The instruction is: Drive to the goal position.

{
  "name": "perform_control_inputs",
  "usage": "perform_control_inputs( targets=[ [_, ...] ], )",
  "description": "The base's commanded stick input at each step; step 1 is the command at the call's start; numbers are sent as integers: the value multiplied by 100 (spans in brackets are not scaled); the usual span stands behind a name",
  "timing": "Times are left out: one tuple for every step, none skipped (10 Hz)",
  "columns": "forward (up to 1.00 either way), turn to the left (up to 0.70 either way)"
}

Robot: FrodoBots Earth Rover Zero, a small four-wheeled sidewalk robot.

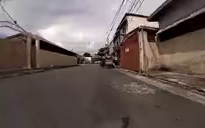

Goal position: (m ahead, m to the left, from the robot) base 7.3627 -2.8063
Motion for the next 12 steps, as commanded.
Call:
perform_control_inputs(
  targets=[
    [70, 0],
    [70, 0],
    [70, 0],
    [70, 0],
    [70, 0],
    [70, 0],
    [70, 0],
    [70, 0],
    [70, 0],
    [70, 0],
    [70, 0],
    [70, 0]
  ],
)
